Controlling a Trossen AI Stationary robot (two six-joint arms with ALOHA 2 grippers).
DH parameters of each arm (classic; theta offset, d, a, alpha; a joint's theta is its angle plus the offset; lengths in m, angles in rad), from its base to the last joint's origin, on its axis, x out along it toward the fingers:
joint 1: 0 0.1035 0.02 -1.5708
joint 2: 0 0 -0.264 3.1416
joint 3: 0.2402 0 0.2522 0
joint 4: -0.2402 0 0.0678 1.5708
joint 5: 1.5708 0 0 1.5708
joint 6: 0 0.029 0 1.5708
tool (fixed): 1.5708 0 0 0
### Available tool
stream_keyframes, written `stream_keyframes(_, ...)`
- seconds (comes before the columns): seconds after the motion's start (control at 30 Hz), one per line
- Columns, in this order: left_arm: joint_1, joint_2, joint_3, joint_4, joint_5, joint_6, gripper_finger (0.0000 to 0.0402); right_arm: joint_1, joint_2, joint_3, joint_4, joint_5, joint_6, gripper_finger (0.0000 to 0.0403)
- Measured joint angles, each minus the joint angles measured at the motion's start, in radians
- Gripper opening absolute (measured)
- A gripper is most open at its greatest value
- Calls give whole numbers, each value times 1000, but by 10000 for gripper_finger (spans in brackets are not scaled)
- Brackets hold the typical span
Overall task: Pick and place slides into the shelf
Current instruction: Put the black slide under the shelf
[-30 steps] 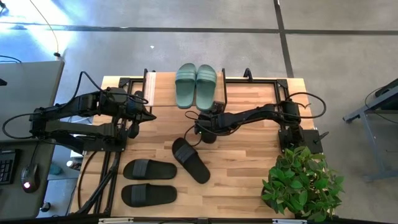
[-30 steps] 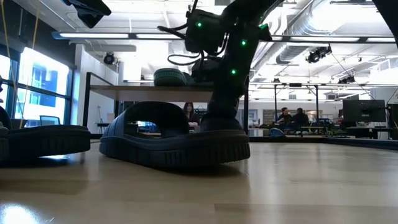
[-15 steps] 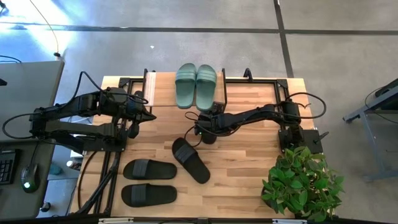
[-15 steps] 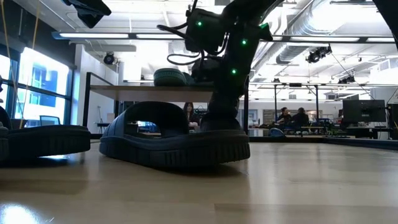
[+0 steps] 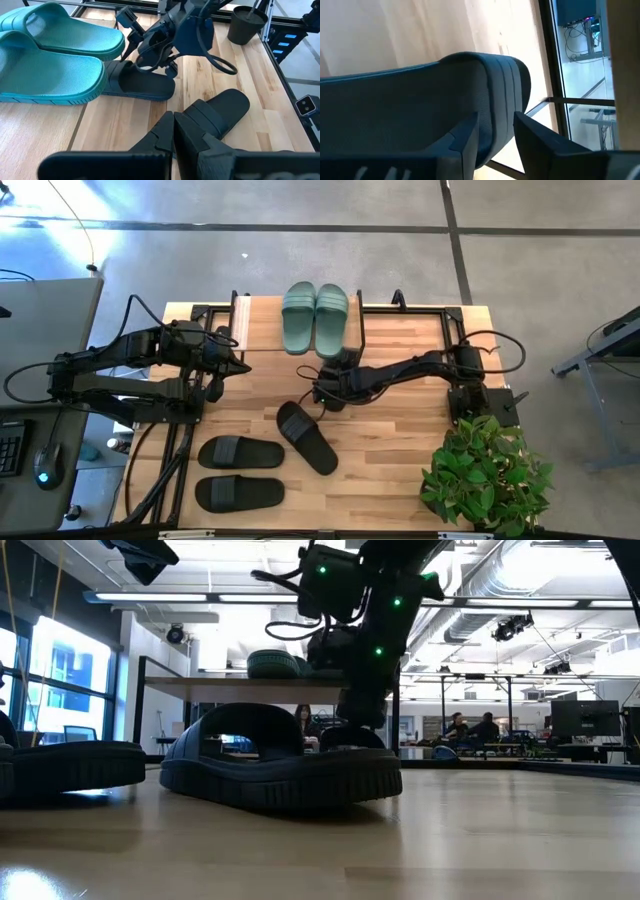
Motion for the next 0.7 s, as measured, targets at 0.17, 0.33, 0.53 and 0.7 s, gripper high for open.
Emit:
stream_keyframes(0.17, 0, 0, 0, 0, 0, 0, 1, 27, 0, 16, -32, 15, 5, 114)
stream_keyframes(0.33, 0, 0, 0, 0, 0, 0, 1, 59, 0, 51, -121, 42, 70, 114)
stream_keyframes(0.53, 0, 0, 0, 0, 0, 0, 1, 115, 0, 115, -254, 92, 168, 114)
stream_keyframes(0.7, 0, 0, 0, 0, 0, 0, 1, 167, 0, 204, -388, 101, 241, 114)
